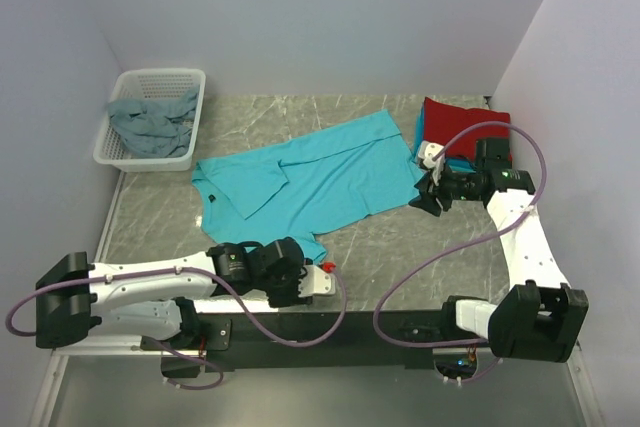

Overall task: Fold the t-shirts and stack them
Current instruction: Fold the tshirt

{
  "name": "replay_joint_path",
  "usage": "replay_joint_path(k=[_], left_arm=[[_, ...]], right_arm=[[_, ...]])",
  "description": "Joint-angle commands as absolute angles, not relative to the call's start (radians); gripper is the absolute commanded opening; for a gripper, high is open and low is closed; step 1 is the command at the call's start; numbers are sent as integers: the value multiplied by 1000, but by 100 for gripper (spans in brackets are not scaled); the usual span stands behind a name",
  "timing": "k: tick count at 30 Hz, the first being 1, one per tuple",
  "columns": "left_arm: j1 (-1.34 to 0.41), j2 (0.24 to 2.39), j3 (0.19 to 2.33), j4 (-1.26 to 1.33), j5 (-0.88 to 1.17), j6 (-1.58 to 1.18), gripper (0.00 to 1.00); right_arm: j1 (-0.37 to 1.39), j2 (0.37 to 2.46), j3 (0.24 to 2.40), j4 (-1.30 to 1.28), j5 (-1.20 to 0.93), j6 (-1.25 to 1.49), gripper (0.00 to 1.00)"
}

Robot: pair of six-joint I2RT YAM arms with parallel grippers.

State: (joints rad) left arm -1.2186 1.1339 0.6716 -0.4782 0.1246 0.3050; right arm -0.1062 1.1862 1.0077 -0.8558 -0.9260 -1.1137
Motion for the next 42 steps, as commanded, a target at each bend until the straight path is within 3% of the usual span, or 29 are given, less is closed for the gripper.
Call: replay_joint_path(k=[1, 17, 27, 28, 29, 32, 35, 37, 42], left_arm=[[-1229, 1144, 666, -488, 20, 299, 52], [-1275, 1295, 635, -443, -98, 327, 55], [-1276, 1335, 620, -390, -117, 328, 29], [-1276, 1328, 623, -396, -118, 327, 11], [-1278, 1321, 629, -403, -127, 325, 0], [-1292, 1258, 630, -466, -143, 319, 1], [-1305, 1187, 643, -564, -130, 316, 0], [-1312, 1137, 650, -615, -140, 313, 0], [-1310, 1027, 666, -767, -140, 301, 0]], right_arm=[[-129, 1181, 1012, -882, -985, -1123, 55], [-178, 1246, 1037, -972, -1035, -1180, 55], [-180, 1210, 1028, -986, -1008, -1204, 55], [-181, 1201, 1023, -982, -991, -1209, 55], [-181, 1192, 1009, -976, -980, -1213, 55], [-181, 1161, 964, -948, -913, -1291, 56], [-181, 1178, 896, -963, -792, -1590, 58], [-181, 1233, 882, -943, -723, -1754, 59], [-180, 1420, 977, -940, -634, -1873, 58]])
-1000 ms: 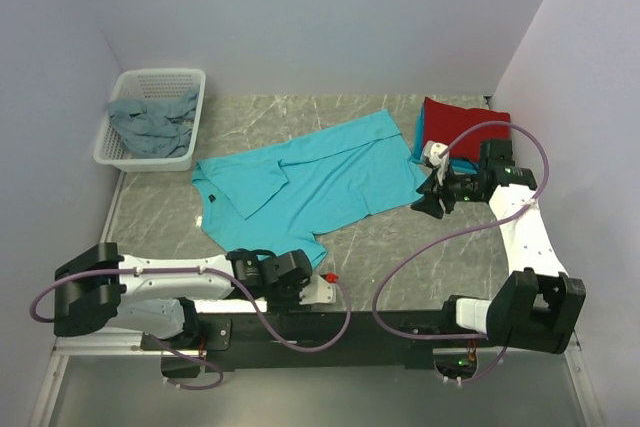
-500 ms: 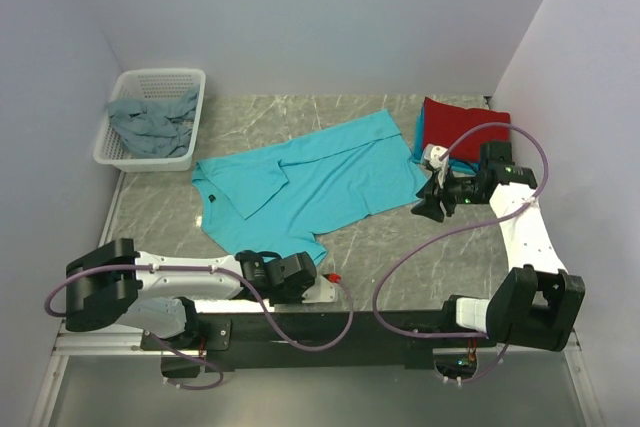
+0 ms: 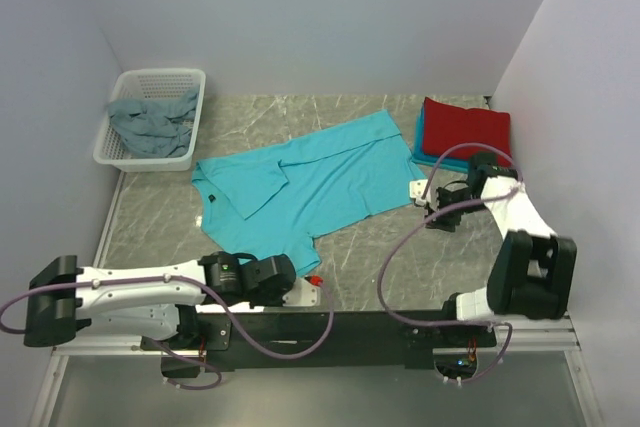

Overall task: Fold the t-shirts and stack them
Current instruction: Fold the tshirt

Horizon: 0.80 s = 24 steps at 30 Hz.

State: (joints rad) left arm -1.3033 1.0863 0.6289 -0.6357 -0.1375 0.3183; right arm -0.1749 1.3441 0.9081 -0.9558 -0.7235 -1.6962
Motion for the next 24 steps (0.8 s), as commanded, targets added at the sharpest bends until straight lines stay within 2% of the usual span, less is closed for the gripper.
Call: replay_joint_path(k=[1, 11, 24], left_arm=[[-1310, 1011, 666, -781, -127, 301, 0], [-1310, 913, 721, -946, -167, 305, 0], [-1308, 841, 715, -948, -163, 301, 0]], right_arm=[[-178, 1440, 1003, -937, -626, -1881, 58], [-138, 1630, 1088, -808, -526, -1853, 56], [-60, 1756, 1124, -746, -335, -1864, 50]])
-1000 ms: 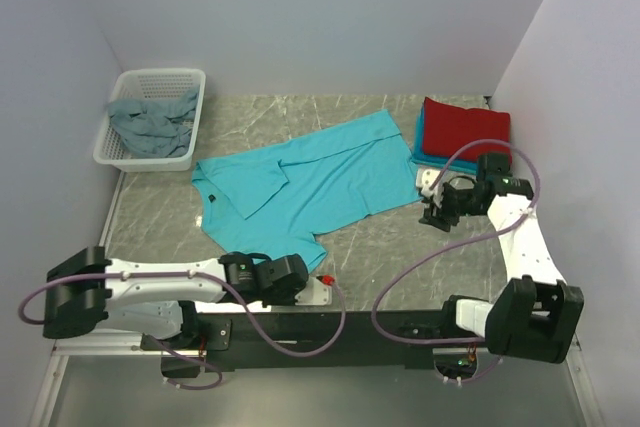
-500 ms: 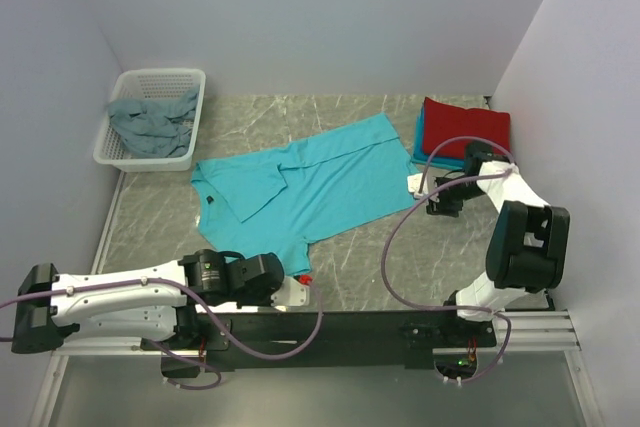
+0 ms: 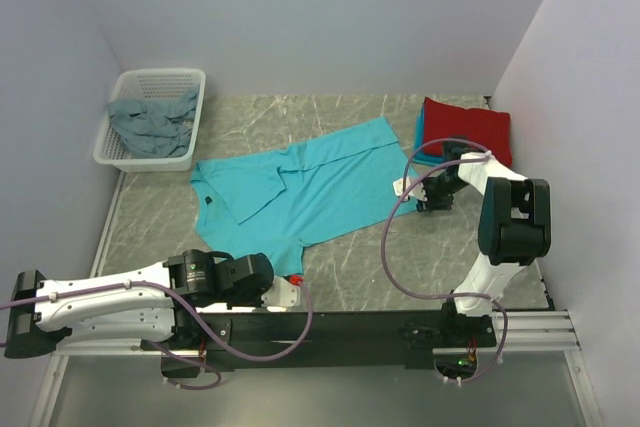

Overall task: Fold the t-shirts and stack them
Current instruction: Fold the tshirt

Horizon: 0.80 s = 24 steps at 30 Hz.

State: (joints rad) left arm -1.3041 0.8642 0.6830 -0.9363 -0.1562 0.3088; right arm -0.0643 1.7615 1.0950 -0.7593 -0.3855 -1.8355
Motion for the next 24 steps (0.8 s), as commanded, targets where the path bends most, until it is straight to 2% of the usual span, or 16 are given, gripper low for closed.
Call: replay_joint_path(k=[1, 10, 13, 18, 19, 24], left_arm=[[-1308, 839, 713, -946, -163, 301, 0], [-1308, 831, 701, -933, -170, 314, 0], [-1310, 831, 701, -931, -170, 311, 0], [-1308, 831, 701, -917, -170, 313, 0], [-1310, 830, 701, -919, -173, 311, 0], [-1308, 813, 701, -922, -179, 307, 0]], right_arm=[[-55, 1756, 1109, -736, -324, -1864, 50], [-40, 1807, 1132, -715, -265, -1855, 45], [-29, 1815, 1138, -724, -247, -1856, 39], [-9, 1821, 1140, -727, -236, -1855, 24], [-8, 1822, 1140, -727, -236, -1852, 18], [-6, 1818, 1147, -732, -252, -1842, 6]])
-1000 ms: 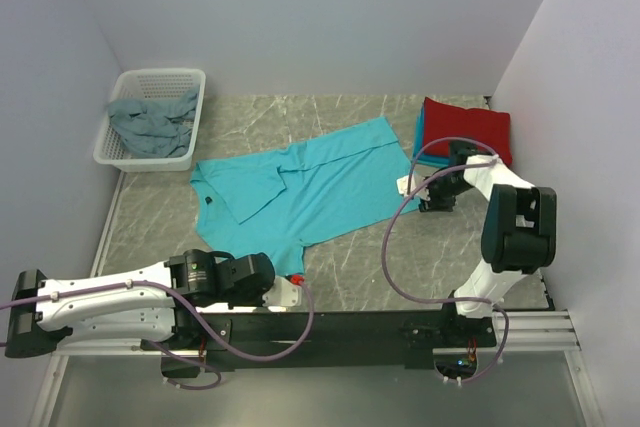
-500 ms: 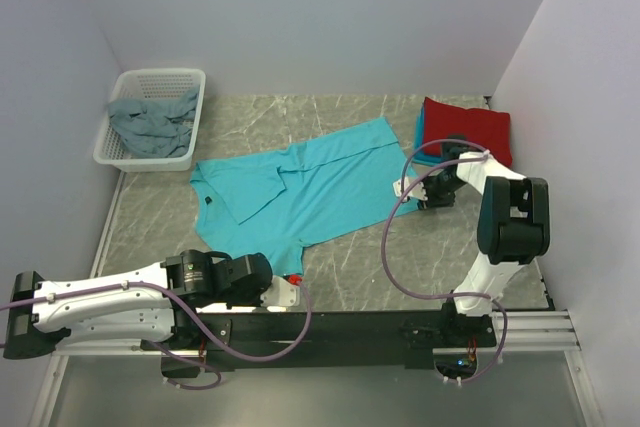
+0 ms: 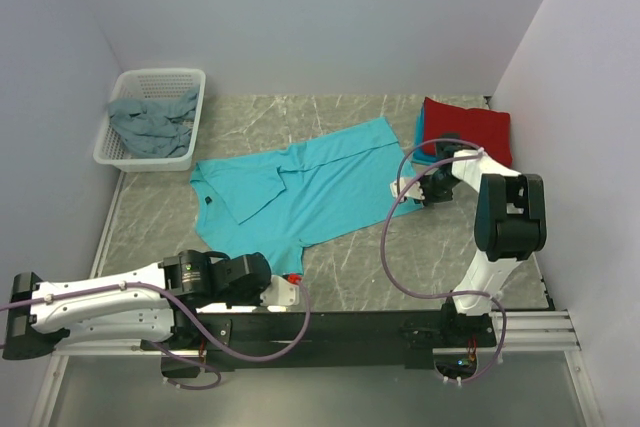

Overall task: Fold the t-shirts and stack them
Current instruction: Fold the tshirt

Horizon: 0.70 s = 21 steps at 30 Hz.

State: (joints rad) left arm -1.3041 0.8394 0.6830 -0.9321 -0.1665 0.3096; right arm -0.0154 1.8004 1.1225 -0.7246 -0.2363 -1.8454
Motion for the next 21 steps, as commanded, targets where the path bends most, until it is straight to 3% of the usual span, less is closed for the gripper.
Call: replay_joint_path(k=[1, 14, 21], left_arm=[[-1308, 810, 704, -920, -181, 308, 0], [-1301, 704, 733, -848, -377, 321, 0], [-1241, 686, 749, -772, -381, 340, 0]], right_arm=[[-6, 1812, 1150, -735, -255, -1838, 3], [-12, 1759, 1319, -856, -397, -1709, 0], [-8, 1795, 1422, -877, -423, -1641, 0]])
